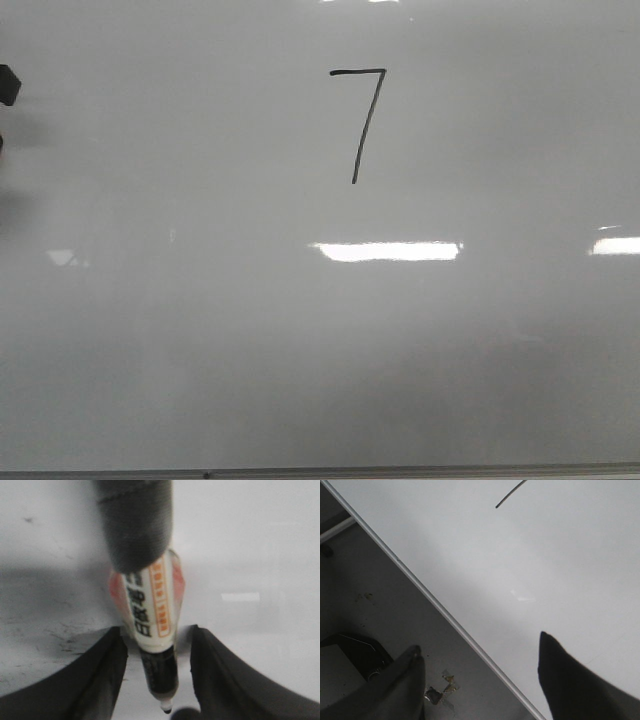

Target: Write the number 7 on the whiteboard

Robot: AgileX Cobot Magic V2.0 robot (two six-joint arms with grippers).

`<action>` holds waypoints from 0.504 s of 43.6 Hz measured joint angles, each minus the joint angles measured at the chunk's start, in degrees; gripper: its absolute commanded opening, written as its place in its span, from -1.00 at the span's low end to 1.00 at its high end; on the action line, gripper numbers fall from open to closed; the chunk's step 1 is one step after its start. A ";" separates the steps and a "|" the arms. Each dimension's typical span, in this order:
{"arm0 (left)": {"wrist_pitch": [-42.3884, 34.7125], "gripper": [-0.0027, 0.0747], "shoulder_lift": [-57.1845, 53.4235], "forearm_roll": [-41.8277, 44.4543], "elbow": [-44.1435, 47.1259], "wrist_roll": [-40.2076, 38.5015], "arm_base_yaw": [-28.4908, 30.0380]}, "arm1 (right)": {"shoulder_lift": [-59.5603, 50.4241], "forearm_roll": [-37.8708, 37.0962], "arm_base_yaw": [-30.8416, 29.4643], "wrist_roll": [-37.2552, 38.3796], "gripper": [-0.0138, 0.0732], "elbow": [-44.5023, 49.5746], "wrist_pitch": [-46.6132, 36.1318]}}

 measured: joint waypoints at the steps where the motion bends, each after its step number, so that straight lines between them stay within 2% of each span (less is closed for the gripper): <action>1: 0.40 -0.03 0.00 0.10 -0.16 0.00 0.00 | 0.00 0.00 0.00 0.00 0.48 0.00 0.00; 8: 6.42 -0.03 -2.29 1.27 -2.27 0.00 0.00 | -0.58 -0.20 0.00 2.93 0.48 0.00 0.00; 15: 11.97 -0.04 -10.29 2.10 -2.91 0.79 -0.14 | -3.16 -2.69 0.00 12.64 0.48 0.00 0.00; 22: 15.95 -0.04 -19.40 2.34 -2.68 2.64 -4.01 | -6.50 -5.31 0.00 20.13 0.48 0.00 0.11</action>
